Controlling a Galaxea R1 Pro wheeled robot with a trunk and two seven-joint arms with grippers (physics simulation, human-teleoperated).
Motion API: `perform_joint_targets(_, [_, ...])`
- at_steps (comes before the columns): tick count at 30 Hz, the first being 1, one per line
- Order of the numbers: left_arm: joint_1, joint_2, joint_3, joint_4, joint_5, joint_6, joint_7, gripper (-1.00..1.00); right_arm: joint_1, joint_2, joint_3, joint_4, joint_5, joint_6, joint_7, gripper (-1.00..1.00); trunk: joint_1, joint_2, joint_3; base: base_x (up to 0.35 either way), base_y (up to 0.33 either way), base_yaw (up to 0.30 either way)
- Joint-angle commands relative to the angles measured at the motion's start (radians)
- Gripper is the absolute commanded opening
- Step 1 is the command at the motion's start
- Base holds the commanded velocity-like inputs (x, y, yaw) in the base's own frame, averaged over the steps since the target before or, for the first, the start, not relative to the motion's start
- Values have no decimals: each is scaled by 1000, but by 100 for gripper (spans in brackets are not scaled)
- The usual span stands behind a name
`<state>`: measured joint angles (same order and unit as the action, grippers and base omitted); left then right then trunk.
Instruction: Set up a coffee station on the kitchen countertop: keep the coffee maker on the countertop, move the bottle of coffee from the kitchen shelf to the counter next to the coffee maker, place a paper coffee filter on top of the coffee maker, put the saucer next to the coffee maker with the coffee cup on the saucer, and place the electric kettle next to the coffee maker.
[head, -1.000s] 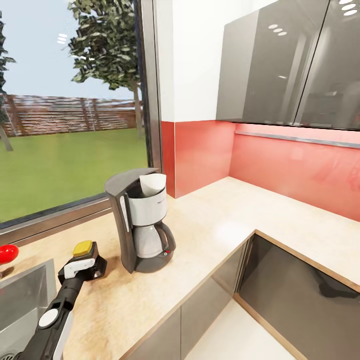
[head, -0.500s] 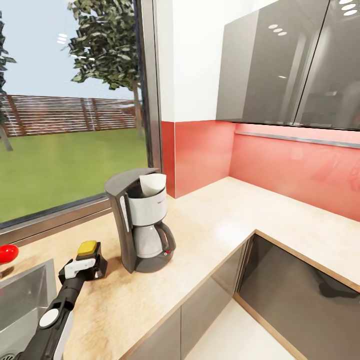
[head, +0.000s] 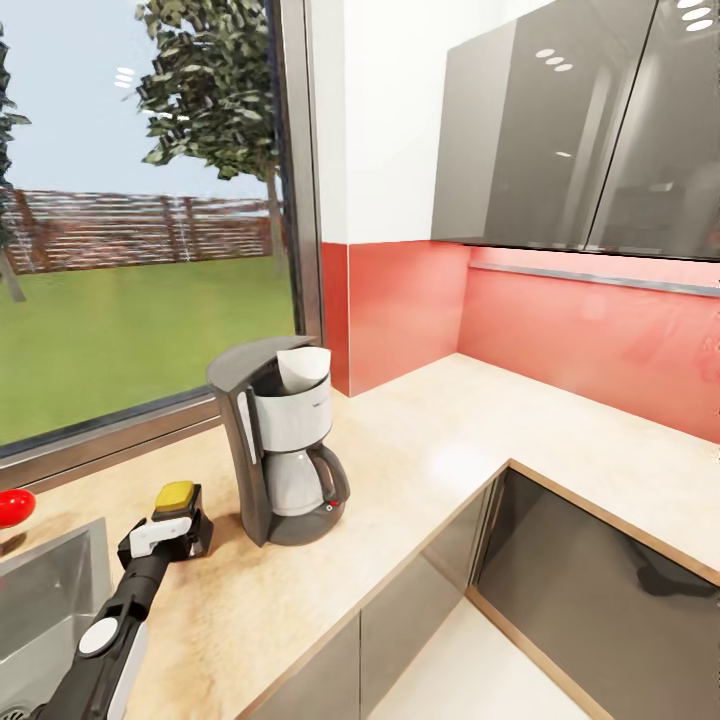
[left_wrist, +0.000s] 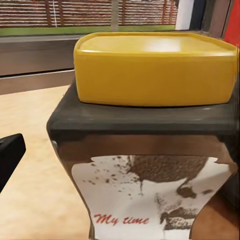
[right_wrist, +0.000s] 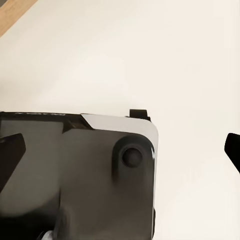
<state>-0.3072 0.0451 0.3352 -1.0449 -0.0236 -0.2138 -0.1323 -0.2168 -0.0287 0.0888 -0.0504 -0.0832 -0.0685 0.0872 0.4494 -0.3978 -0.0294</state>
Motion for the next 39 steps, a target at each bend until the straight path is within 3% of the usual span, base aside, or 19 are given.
perform_joint_targets(1, [-1,-1,3,0,-2,-3,-7,100,-1,0,8,1,-9,-4,3,100,1,-2,-2,0,-128,0])
perform_joint_targets(25, [-1,-1,4,0,-2,-3,-7,100,-1,0,8,1,-9,-4,3,100,1,-2,-2,-1,-14,0])
perform_joint_targets(39, [-1,0,5,0,-2,-3,-7,100,-1,0,8,1,-9,-4,3,100,1,-2,-2,-157,0,0])
